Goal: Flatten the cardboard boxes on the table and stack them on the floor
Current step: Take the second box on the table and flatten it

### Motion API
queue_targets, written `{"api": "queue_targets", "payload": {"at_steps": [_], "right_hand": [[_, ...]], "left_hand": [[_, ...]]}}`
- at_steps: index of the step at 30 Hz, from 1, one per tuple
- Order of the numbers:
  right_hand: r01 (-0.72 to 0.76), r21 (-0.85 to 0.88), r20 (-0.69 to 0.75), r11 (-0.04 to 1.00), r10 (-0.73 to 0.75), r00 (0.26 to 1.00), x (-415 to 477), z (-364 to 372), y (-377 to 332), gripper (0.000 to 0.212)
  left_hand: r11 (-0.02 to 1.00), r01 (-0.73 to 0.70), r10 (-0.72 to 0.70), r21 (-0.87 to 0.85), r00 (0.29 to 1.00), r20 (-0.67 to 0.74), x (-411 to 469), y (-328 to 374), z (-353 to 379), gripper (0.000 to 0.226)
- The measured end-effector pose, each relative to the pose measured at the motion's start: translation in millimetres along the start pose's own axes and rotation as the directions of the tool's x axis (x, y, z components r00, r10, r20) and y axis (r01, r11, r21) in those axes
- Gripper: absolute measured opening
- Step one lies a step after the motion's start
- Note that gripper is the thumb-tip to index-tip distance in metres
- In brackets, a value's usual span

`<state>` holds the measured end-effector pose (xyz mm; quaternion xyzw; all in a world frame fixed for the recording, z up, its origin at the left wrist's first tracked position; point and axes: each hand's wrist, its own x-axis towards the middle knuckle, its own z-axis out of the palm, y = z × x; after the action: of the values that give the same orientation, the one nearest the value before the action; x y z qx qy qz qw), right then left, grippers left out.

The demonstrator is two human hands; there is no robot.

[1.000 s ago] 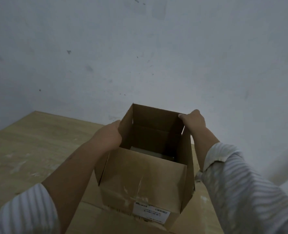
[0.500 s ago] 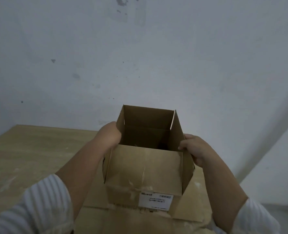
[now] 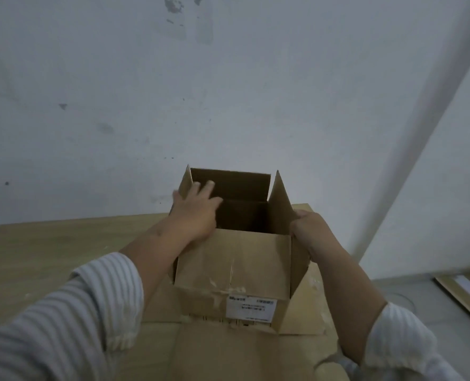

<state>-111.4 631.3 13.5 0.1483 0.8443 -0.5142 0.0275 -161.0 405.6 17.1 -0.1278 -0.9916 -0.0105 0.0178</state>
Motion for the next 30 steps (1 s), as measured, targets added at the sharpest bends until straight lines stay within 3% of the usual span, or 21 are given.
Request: {"api": "queue_targets", "payload": {"at_steps": [1, 3, 5, 9, 13, 16, 18, 19, 21, 22, 24, 28, 30], "right_hand": [[0.007, 0.004, -0.027, 1.0, -0.006, 1.0, -1, 4, -2, 0.025], [0.013, -0.003, -0.072, 1.0, -0.014, 0.997, 0, 11, -4, 0.024], [0.009, -0.006, -0.109, 1.0, -0.01, 0.994, -1, 16, -5, 0.026], [0.014, -0.009, -0.151, 1.0, -0.016, 0.988, -4, 21, -6, 0.033], [0.034, -0.08, -0.152, 0.996, -0.046, 0.987, -7, 18, -7, 0.026], [0.037, -0.072, -0.125, 0.997, -0.046, 0.991, -5, 14, -4, 0.026], [0.032, -0.045, -0.091, 0.998, -0.036, 0.995, -3, 12, -1, 0.032], [0.034, -0.038, -0.061, 0.999, -0.036, 0.998, -4, 11, 1, 0.034], [0.052, -0.043, -0.015, 0.998, -0.053, 0.998, -5, 9, 5, 0.034], [0.068, -0.051, 0.004, 0.996, -0.068, 0.998, -6, 10, 6, 0.035], [0.123, -0.076, 0.025, 0.989, -0.122, 0.992, -4, 11, 9, 0.04], [0.279, -0.327, 0.084, 0.903, -0.266, 0.96, 2, 12, 11, 0.037], [0.347, -0.653, 0.135, 0.674, -0.346, 0.928, 1, 13, 9, 0.032]], "left_hand": [[0.995, -0.079, 0.074, 0.066, 0.995, 0.074, -3, 4, 0, 0.06], [0.992, -0.123, 0.108, 0.041, 0.959, 0.261, -10, 9, 2, 0.052], [0.993, -0.103, 0.116, -0.06, 0.949, 0.292, -19, 10, 7, 0.042], [0.972, -0.067, 0.079, -0.225, 0.996, 0.042, -49, 12, 1, 0.037], [0.953, 0.039, -0.102, -0.301, 0.975, -0.197, -74, 9, -1, 0.023], [0.953, 0.231, -0.277, -0.194, 0.926, -0.257, -85, 2, 6, 0.05], [0.825, 0.401, -0.475, -0.398, 0.874, -0.105, -90, 0, 11, 0.075], [0.694, 0.442, -0.531, -0.568, 0.847, 0.01, -91, -1, 15, 0.082], [0.438, 0.393, -0.537, -0.808, 0.836, 0.116, -90, -1, 24, 0.08], [0.382, 0.359, -0.543, -0.851, 0.833, 0.107, -89, 1, 27, 0.075], [0.377, 0.345, -0.586, -0.86, 0.807, 0.067, -87, 10, 27, 0.066], [0.46, 0.463, -0.681, -0.757, 0.731, 0.033, -81, 19, 25, 0.06], [0.464, 0.485, -0.69, -0.742, 0.722, 0.041, -79, 19, 25, 0.064]]}}
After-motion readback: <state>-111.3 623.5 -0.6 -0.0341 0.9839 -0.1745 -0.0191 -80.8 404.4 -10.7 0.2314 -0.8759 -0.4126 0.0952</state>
